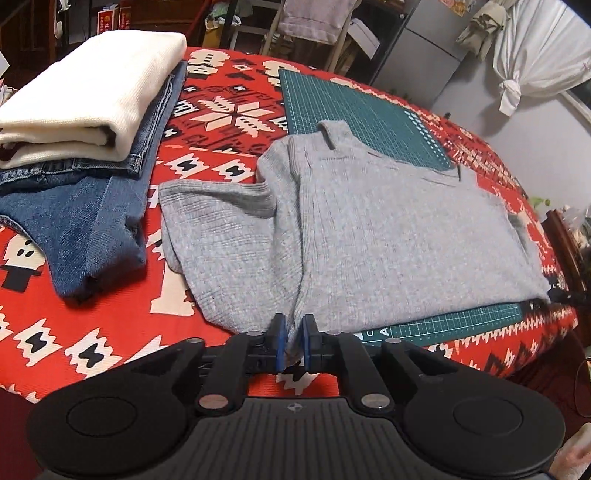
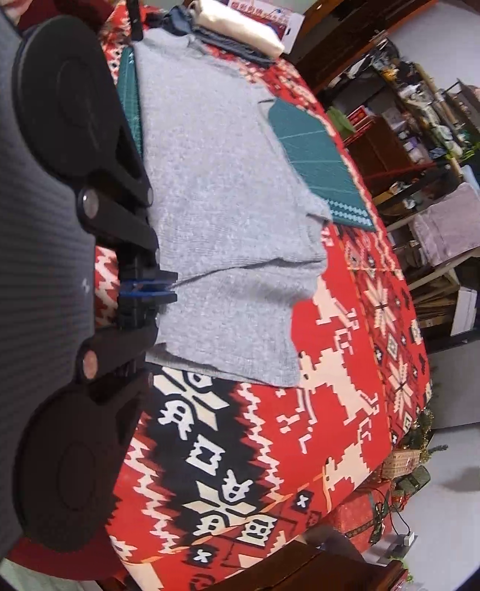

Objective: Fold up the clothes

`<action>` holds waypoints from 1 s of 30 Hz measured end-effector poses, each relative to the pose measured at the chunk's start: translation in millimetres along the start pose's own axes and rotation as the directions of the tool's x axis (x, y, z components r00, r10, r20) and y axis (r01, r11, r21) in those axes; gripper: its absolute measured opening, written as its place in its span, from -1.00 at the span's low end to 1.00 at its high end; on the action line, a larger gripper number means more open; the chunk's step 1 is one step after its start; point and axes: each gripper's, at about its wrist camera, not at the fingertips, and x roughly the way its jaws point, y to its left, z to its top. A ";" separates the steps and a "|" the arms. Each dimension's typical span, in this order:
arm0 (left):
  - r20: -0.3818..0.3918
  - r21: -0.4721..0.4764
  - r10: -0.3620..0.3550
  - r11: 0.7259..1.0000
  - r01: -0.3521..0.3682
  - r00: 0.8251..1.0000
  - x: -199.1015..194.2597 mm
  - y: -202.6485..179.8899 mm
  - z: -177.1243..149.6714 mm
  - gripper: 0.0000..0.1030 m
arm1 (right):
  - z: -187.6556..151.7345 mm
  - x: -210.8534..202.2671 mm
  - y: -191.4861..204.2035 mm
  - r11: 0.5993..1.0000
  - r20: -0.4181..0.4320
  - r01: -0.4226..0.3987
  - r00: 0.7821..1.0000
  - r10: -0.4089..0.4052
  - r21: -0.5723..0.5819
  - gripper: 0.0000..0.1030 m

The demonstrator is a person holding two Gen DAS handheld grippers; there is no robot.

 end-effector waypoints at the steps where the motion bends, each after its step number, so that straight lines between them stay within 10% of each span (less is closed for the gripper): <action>1: 0.006 -0.001 0.002 1.000 -0.002 1.000 -2.0 0.3 -0.1 -0.79 | 2.3 -2.3 -1.1 1.000 0.014 0.009 1.000 -0.009 -0.001 -0.83; 5: 0.035 -0.019 0.017 1.000 -0.016 0.999 -11.1 2.6 0.4 -0.38 | 17.8 -11.3 -16.8 0.999 0.080 0.049 0.996 -0.051 0.021 -0.78; 24: 0.156 -0.104 -0.003 0.994 0.019 0.988 -19.7 6.4 14.2 -0.24 | 56.3 66.6 -36.6 0.963 0.185 0.264 0.951 -0.249 -0.058 -0.55; 30: 0.155 -0.121 -0.028 0.992 0.047 0.988 -14.1 6.5 13.9 -0.29 | 50.3 66.0 -23.3 0.945 0.209 0.307 0.937 -0.278 -0.116 -0.96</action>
